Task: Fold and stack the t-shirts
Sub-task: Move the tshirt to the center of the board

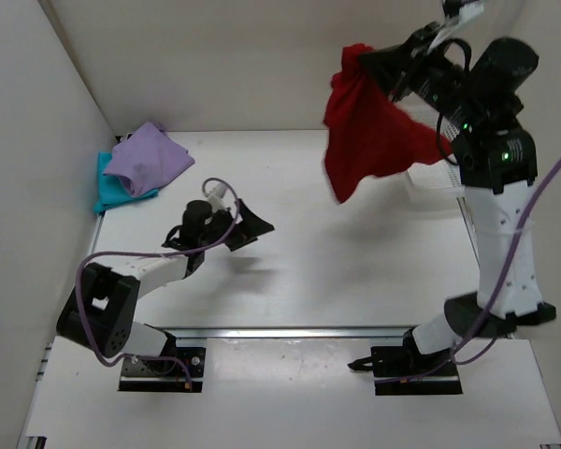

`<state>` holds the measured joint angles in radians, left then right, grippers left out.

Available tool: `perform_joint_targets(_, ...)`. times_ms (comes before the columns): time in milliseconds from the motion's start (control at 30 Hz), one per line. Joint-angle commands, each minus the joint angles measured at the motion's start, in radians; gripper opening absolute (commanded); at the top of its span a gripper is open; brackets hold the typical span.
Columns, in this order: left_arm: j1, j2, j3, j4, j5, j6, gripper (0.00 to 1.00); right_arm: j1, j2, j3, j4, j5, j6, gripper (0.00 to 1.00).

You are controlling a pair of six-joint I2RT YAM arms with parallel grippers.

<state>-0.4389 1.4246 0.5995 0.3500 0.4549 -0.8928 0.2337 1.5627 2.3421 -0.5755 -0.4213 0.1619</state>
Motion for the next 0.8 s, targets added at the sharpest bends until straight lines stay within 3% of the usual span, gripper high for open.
perform_joint_targets(0,0.135,-0.101,-0.081,0.073,0.071,-0.095,0.99,0.078,-0.149,-0.261,0.245,-0.002,0.027,0.0)
perform_joint_targets(100,0.264,-0.194,-0.124,0.037,0.071,-0.089,0.99,0.055,-0.208,-0.352,0.368,-0.109,0.137,0.0)
perform_joint_targets(233,0.315,-0.314,-0.119,-0.049,-0.005,-0.028,0.97,-0.002,-0.245,-0.502,0.419,-0.188,0.221,0.0)
perform_joint_targets(267,0.324,-0.331,-0.11,-0.06,-0.005,-0.02,0.88,-0.045,-0.275,-0.629,0.471,-0.227,0.264,0.0)
perform_joint_targets(300,0.324,-0.334,-0.106,-0.071,-0.015,-0.006,0.66,-0.092,-0.294,-0.806,0.565,-0.285,0.322,0.0)
perform_joint_targets(367,0.316,-0.328,-0.092,-0.101,-0.045,0.026,0.55,-0.171,-0.351,-1.076,0.774,-0.353,0.431,0.0)
perform_joint_targets(433,0.286,-0.334,-0.096,-0.138,-0.085,0.06,0.53,-0.232,-0.389,-1.32,0.938,-0.385,0.499,0.0)
perform_joint_targets(500,0.246,-0.332,-0.093,-0.189,-0.151,0.107,0.58,-0.304,-0.411,-1.592,1.016,-0.369,0.542,0.01)
perform_joint_targets(533,0.227,-0.331,-0.095,-0.218,-0.174,0.138,0.61,-0.345,-0.411,-1.642,1.051,-0.357,0.553,0.0)
perform_joint_targets(633,0.174,-0.329,-0.115,-0.249,-0.222,0.164,0.61,-0.46,-0.377,-1.739,0.987,-0.311,0.535,0.1)
perform_joint_targets(667,0.158,-0.329,-0.119,-0.264,-0.238,0.167,0.63,-0.479,-0.362,-1.747,0.947,-0.292,0.516,0.2)
perform_joint_targets(700,0.149,-0.337,-0.121,-0.272,-0.254,0.176,0.63,-0.478,-0.359,-1.729,0.921,-0.277,0.496,0.34)
perform_joint_targets(767,0.135,-0.348,-0.127,-0.316,-0.274,0.203,0.64,-0.386,-0.384,-1.698,0.771,-0.127,0.385,0.42)
